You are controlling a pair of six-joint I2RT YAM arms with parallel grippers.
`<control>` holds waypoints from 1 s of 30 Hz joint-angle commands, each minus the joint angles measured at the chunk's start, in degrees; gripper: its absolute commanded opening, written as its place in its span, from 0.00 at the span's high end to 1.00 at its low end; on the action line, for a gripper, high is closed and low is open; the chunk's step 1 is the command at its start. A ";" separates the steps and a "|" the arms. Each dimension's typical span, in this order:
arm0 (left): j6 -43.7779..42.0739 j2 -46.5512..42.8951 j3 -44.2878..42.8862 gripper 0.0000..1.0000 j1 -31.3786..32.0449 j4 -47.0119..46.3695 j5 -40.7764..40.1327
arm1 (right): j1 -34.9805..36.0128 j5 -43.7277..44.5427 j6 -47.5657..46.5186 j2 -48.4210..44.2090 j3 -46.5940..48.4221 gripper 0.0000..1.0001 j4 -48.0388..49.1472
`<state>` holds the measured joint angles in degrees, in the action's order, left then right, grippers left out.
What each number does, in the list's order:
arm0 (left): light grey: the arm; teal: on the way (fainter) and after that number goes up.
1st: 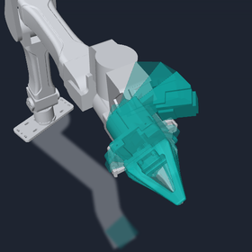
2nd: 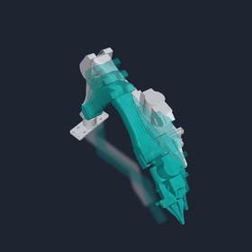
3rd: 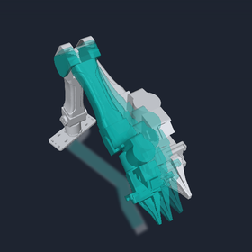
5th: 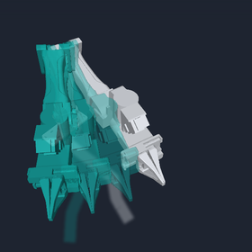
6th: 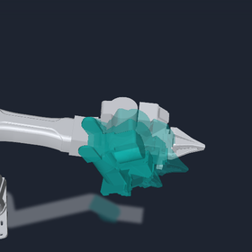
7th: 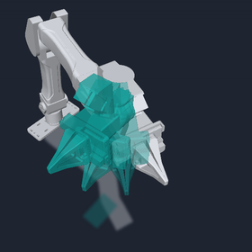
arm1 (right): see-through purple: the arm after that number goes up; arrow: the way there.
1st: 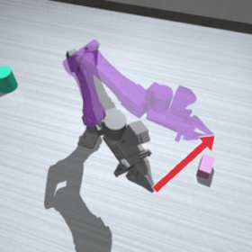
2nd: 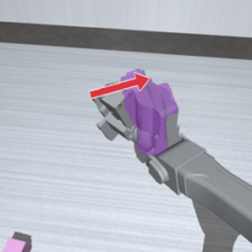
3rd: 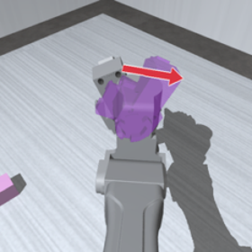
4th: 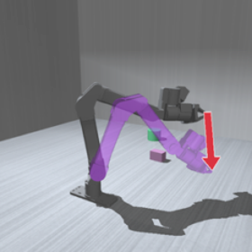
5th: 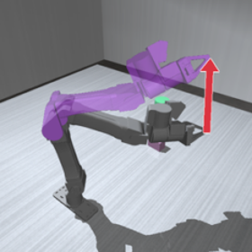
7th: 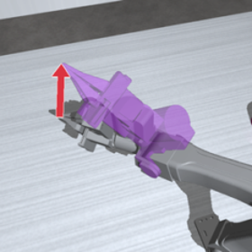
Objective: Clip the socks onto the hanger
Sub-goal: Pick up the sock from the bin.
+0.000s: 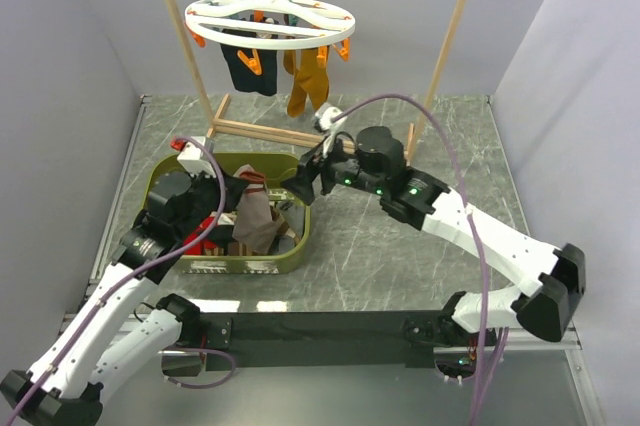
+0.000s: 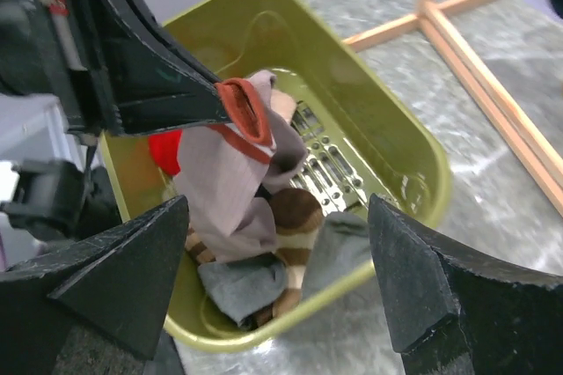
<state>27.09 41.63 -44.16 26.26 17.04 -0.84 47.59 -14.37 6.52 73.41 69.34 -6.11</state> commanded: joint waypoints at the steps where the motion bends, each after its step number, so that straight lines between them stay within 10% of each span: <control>1: -4.93 -2.60 -4.35 0.99 -0.07 0.71 4.09 | 1.18 -2.14 -5.91 2.44 2.55 0.12 7.76; 14: -4.59 -4.80 -4.62 0.99 -0.07 0.36 8.13 | 5.75 -4.35 -3.89 11.05 8.09 0.25 11.12; 27: -3.27 -5.85 -4.27 0.99 -0.16 1.51 3.21 | 6.99 -1.54 -5.82 11.68 9.86 1.00 5.75; 30: -2.92 -6.47 -4.00 0.82 -0.07 1.59 4.53 | 6.99 -1.98 -4.51 11.06 9.50 1.00 6.02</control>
<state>23.55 36.56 -47.70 26.28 20.29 3.42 54.15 -17.19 1.61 87.24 78.15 -0.45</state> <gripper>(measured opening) 0.101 0.019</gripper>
